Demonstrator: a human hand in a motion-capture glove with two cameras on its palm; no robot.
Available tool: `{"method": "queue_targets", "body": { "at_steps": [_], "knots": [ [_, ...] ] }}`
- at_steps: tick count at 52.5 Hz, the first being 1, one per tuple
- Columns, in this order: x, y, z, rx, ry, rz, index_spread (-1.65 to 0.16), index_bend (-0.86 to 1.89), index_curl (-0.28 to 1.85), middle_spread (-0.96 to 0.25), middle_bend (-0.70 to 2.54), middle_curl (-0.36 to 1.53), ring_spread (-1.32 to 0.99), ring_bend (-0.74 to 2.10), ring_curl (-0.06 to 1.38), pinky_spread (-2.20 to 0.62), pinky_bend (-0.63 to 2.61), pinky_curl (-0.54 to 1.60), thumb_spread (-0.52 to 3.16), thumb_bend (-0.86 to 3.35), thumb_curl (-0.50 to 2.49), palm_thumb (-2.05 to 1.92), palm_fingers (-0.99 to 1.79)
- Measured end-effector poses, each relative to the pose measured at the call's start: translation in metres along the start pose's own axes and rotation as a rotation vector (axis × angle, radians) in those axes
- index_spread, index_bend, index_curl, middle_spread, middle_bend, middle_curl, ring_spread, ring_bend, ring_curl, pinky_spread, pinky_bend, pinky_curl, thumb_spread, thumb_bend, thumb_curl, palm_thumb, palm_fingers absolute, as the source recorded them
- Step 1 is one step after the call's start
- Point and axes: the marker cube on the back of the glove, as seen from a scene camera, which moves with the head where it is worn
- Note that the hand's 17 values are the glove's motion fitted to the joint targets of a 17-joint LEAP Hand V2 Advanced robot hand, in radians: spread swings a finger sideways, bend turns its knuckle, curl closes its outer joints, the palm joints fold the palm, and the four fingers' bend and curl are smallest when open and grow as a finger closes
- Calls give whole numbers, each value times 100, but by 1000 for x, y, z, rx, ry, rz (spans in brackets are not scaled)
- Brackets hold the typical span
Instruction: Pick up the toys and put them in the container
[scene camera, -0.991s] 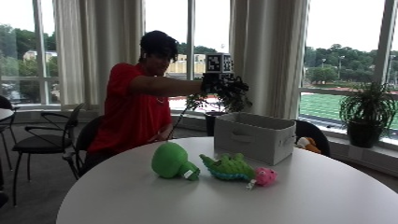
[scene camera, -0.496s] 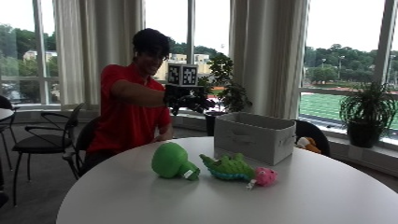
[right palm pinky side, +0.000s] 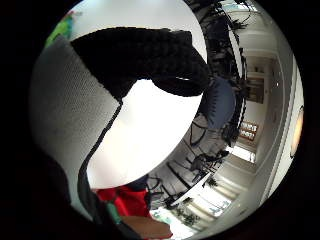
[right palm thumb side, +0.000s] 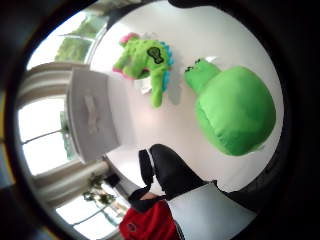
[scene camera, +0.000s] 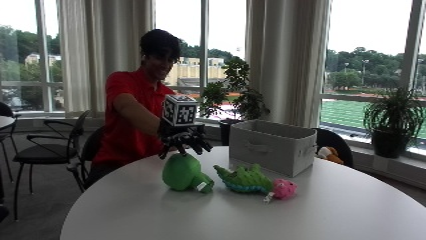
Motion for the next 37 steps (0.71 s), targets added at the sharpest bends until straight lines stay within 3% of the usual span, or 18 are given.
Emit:
{"method": "queue_targets", "body": {
  "at_steps": [25, 37],
  "knots": [
    [5, -7, 59, -202, 52, 18, -40, 17, 25, -6, 11, 23, 4, 17, 23, 10, 137, 34, 102, -2, 32, 1, -14],
    [1, -1, 70, -209, 143, -10, -44, 15, 28, -7, 10, 17, 1, 41, 30, 2, 142, 36, 111, 2, 35, 17, -1]
  ]
}}
